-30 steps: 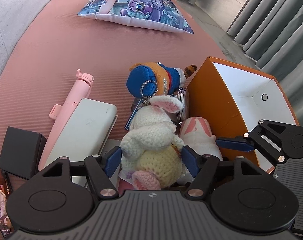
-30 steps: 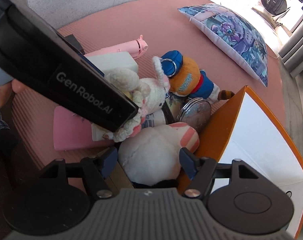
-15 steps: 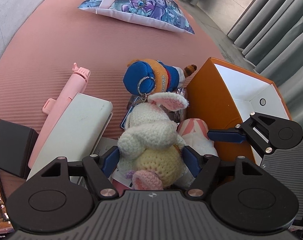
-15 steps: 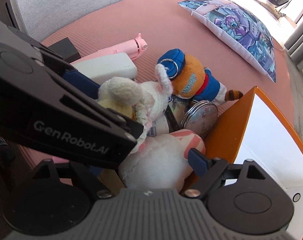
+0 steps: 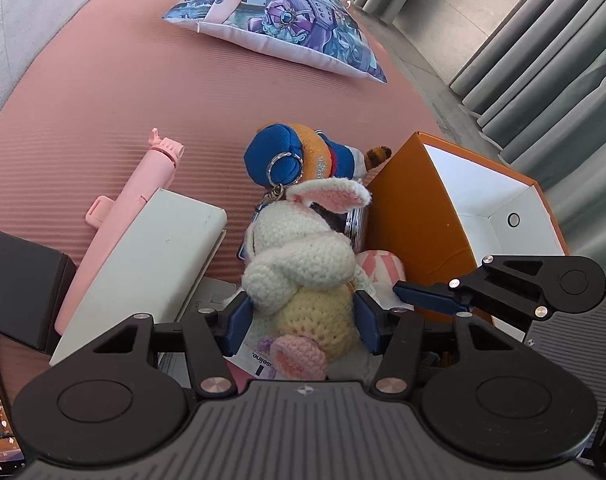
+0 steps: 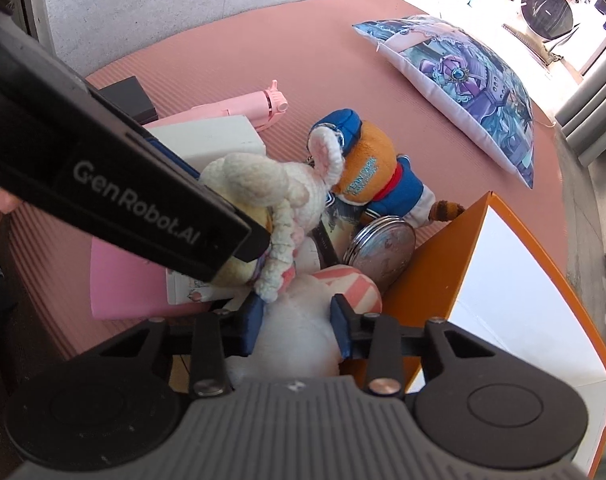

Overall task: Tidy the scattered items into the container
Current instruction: 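Grasp the crocheted bunny doll with left tool while right tool grasps the striped white plush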

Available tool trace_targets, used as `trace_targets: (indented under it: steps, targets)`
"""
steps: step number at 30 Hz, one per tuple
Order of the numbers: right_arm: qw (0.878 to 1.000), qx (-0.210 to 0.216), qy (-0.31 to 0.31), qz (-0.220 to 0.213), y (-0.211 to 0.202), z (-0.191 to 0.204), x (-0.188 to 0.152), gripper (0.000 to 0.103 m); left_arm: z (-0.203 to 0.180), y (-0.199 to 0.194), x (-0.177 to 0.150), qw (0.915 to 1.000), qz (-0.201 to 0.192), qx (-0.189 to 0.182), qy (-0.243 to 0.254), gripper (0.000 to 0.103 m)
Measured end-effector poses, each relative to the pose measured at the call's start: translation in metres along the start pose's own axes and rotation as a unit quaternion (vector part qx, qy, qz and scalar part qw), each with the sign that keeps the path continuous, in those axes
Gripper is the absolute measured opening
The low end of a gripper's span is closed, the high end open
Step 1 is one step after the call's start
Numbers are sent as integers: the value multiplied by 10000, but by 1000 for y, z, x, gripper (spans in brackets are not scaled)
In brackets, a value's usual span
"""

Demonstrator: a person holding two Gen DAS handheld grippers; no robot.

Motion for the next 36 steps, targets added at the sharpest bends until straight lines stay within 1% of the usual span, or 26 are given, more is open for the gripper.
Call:
trace_targets:
  steps: [1,2,3,5,6,9,12,17,18,19,20,23,24,26,27,28,31,35,36]
  targets:
    - [9999,-91,-9,-48,-2,-1,-1,19,0,0,0,10000,19,31,16,60]
    - [9998,-163,-12,-90,-3,-2,-1,12,0,-1,-1,10000,26,20,22,60]
    - [9999,-145,12,-93,-4,-4,-1,0,0,-2,-2,10000,25,11,19,59]
    - [9998,83,157,-43,-4,-8,-2,0,-1,-4,-3,10000,26,30,51,56]
    - [9997,128,199,-33,-4,-9,-3,0,-2,-5,-3,10000,28,57,76,55]
    - [9998,76,147,-77,-7,-7,-5,0,-5,-10,-5,9998,11,151,160,53]
    - [9998,115,159,-61,-10,-11,-5,0,-4,-17,-7,9996,-49,244,167,52]
    - [9998,143,-78,88,-10,-12,-4,12,-1,-21,-7,9994,-47,317,149,50]
    - [9997,149,-140,127,-9,-12,-4,25,-1,-21,-7,9993,-48,323,166,45]
    - [9995,136,-210,170,-8,-11,-3,43,-1,-22,-6,9994,-46,314,167,46]
    - [9993,115,-279,209,-6,-11,-3,49,0,-22,-6,9994,-49,299,147,46]
    - [9986,152,-381,339,-1,-9,-3,52,4,-22,-5,9997,-64,218,50,46]
    - [9984,194,-358,394,1,-9,-3,56,4,-22,-5,9998,-63,204,47,47]
    - [9977,299,-305,535,7,-8,-1,60,4,-21,-5,9998,-60,182,29,49]
    - [9973,308,-307,597,9,-6,1,67,4,-20,-5,9998,-52,173,26,50]
    - [9969,294,-330,654,12,-3,3,73,4,-19,-5,9998,-36,168,27,51]
    - [9959,161,-335,829,20,3,9,81,6,-17,-6,9999,4,129,-21,54]
    - [9954,-8,-399,875,31,10,12,85,8,-17,-7,9999,11,97,-97,56]
    - [9955,-20,-389,859,33,10,12,87,9,-17,-7,9999,3,102,-124,57]
Point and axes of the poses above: each gripper's, at about its wrist camera, not at the fingertips, and y roughly the way its jaws point, z to its left, x to its top, the point moved 1 cm from there along y, roughly the way its jaws point, and after that the axes turned 14 degrees about -x, right-handed, at the moved point
